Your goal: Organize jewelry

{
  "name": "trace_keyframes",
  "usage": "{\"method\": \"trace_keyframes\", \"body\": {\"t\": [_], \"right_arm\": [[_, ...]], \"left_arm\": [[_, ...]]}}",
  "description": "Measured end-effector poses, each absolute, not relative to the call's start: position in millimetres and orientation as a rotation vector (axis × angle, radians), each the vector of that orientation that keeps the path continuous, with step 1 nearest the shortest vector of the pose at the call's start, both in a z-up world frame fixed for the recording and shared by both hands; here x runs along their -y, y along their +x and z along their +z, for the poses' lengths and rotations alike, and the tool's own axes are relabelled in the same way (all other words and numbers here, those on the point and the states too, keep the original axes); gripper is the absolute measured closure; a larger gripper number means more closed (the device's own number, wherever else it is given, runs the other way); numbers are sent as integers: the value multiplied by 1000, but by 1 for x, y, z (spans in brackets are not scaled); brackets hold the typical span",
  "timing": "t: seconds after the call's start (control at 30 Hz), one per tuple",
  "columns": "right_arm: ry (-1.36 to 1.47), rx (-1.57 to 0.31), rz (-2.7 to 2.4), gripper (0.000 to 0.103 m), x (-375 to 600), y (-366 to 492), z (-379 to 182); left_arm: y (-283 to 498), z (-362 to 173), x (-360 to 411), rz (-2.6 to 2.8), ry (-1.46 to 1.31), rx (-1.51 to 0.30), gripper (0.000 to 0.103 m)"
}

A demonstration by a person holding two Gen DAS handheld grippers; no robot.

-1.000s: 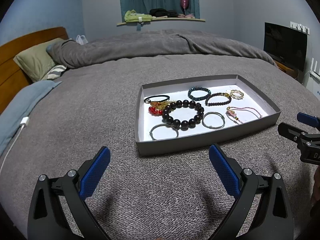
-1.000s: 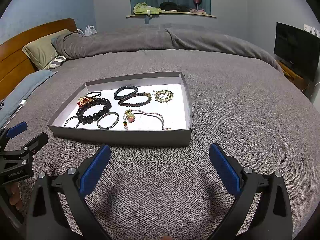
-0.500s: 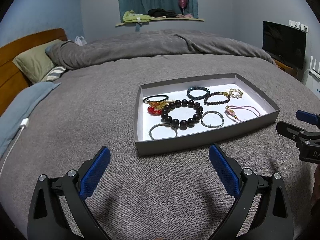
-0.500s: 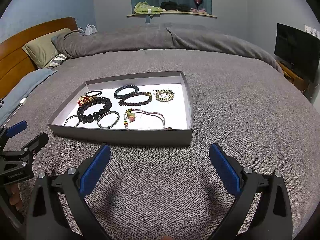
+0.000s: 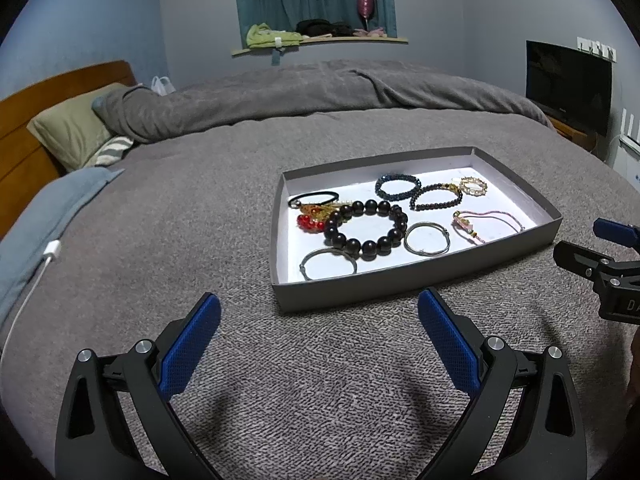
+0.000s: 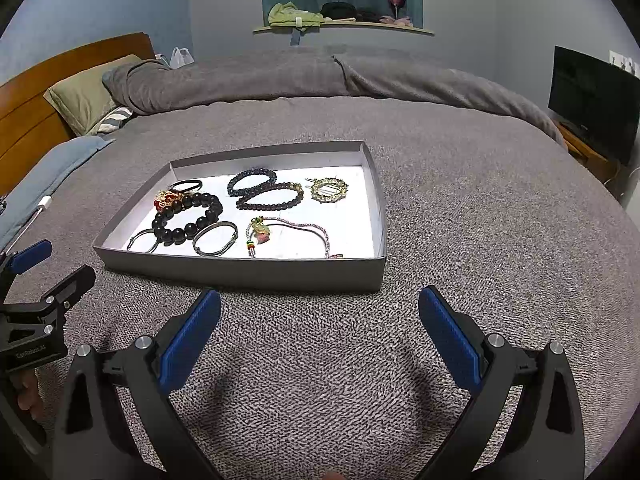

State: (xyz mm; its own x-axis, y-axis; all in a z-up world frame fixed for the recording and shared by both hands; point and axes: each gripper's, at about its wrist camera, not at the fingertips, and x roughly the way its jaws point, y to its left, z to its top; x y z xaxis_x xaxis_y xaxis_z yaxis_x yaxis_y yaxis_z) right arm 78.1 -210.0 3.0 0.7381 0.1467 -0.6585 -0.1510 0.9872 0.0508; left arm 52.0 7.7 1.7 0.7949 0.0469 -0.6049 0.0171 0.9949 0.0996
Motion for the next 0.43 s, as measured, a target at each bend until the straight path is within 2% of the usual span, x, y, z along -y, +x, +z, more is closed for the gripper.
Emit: {"method": "trace_keyframes", "body": {"t": [0.17, 0.43], "right_arm": [[-6, -722, 160, 5, 210, 79, 2], [59, -687, 109, 5, 243, 87, 11]], "left_arm": [[46, 8, -4, 29, 149, -575, 5], [64, 19, -45, 37, 51, -620, 5]]}}
